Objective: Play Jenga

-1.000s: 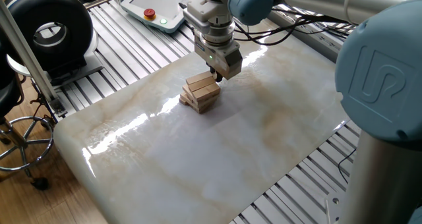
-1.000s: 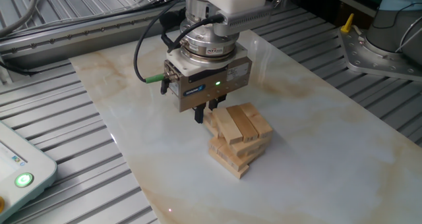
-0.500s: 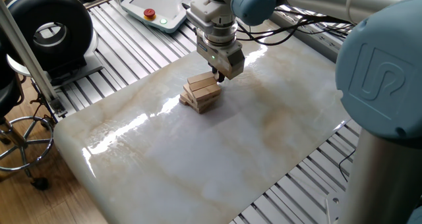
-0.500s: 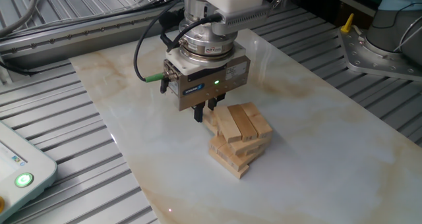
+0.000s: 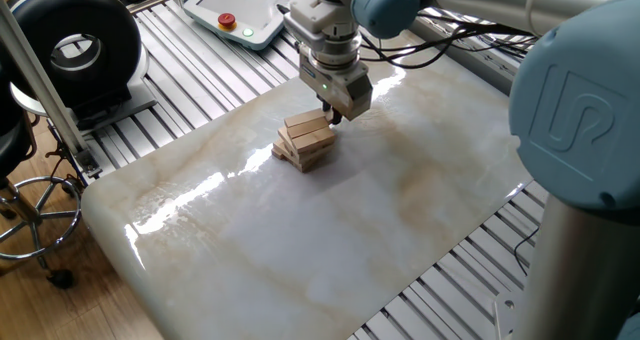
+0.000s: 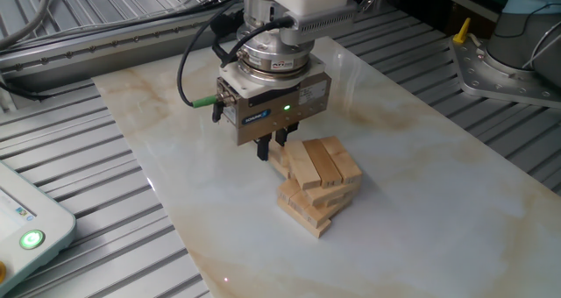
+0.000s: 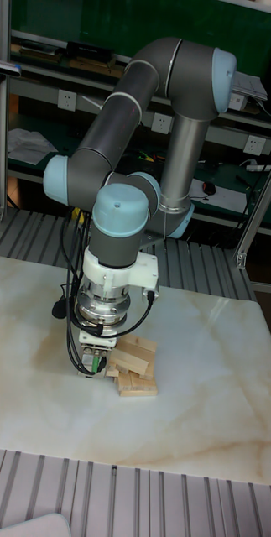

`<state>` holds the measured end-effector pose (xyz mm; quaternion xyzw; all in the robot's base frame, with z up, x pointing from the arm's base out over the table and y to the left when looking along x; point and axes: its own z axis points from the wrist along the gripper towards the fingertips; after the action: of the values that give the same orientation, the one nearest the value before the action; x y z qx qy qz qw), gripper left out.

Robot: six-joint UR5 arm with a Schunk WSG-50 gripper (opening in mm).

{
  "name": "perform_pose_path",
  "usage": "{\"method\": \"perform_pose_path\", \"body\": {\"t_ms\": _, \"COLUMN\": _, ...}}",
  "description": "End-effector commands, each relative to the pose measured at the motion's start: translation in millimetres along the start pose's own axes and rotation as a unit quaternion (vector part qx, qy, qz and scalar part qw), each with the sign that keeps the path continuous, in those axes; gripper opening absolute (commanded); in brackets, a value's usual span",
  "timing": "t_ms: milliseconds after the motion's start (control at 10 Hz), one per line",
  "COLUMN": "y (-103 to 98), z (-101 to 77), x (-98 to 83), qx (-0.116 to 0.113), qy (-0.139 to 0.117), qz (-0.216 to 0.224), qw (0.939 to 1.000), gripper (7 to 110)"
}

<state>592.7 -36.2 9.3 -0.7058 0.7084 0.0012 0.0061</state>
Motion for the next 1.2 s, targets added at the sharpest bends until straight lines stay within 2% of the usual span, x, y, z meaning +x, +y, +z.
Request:
{"method": "perform_pose_path", "body": {"t_ms": 0, "y": 0.0, "z": -1.2, "x": 5.1, "qx": 0.001, "qy": -0.005, "qz": 0.001, "qw": 1.0, "gripper": 7}}
{"method": "perform_pose_path", "body": {"t_ms": 700, "y": 3.6, "z": 1.4, "x": 18.2, "qx": 0.002, "qy": -0.005, "qz": -0.003, "qw": 1.0, "gripper": 7}}
{"method": "perform_pose_path", "body": {"t_ms": 1100, "y": 9.2, "z": 2.3, "x": 40.5, "qx": 0.004, "qy": -0.001, "qz": -0.004, "qw": 1.0, "gripper": 7}}
